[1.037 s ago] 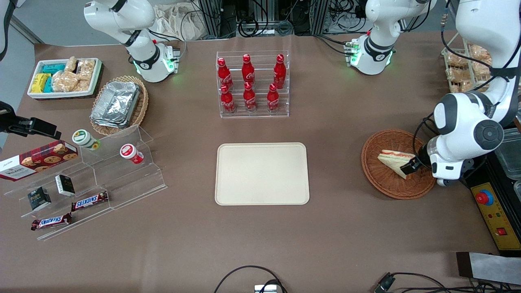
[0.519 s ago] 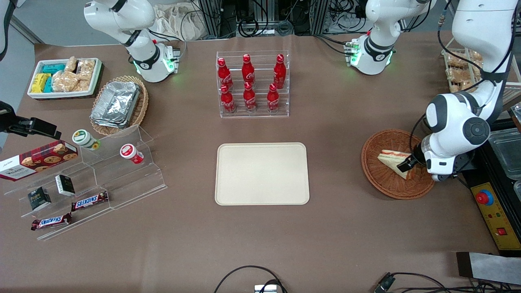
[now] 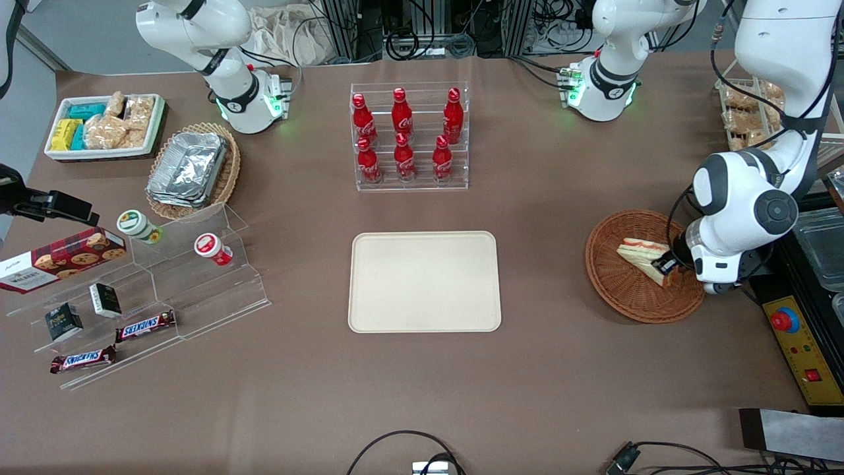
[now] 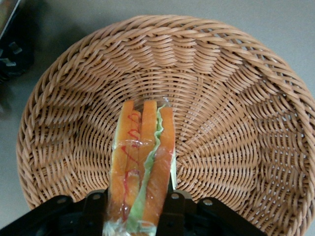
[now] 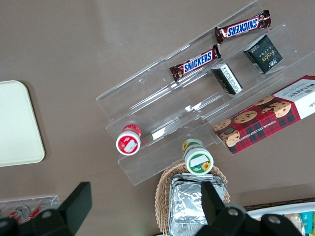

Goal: Place sandwich from basket to tray
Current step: 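Lift the sandwich and carry it with the left gripper toward the beige tray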

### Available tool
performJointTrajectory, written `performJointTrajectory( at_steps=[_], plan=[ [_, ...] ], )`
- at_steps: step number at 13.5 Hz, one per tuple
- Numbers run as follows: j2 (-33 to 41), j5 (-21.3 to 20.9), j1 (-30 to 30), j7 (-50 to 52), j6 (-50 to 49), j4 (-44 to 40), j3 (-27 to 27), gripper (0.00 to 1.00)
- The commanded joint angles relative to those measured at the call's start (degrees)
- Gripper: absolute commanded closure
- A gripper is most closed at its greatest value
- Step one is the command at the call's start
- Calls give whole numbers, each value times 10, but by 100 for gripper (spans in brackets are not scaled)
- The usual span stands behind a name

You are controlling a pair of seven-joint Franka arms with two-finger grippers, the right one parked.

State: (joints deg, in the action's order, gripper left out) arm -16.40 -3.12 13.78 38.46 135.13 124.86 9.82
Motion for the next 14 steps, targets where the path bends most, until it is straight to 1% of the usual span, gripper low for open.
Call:
performJointTrajectory(
  at_steps=[1, 3, 4, 6, 8, 10, 12, 13, 14],
  plan=[
    [26, 0, -2, -14, -67, -38, 3, 100],
    [32, -2, -8, -20, -156, -100, 6, 100],
    [30, -2, -9, -31, -207, -143, 14, 100],
    [23, -3, -9, -86, -299, -229, 27, 100],
    [19, -2, -11, -114, -351, -306, 50, 100],
    [5, -5, -24, -116, -390, -371, 69, 100],
    [-18, -5, -62, -120, -421, -427, 69, 100],
    [-26, -7, -94, -119, -422, -444, 69, 100],
    [-39, -18, -131, -117, -422, -451, 69, 100]
  ],
)
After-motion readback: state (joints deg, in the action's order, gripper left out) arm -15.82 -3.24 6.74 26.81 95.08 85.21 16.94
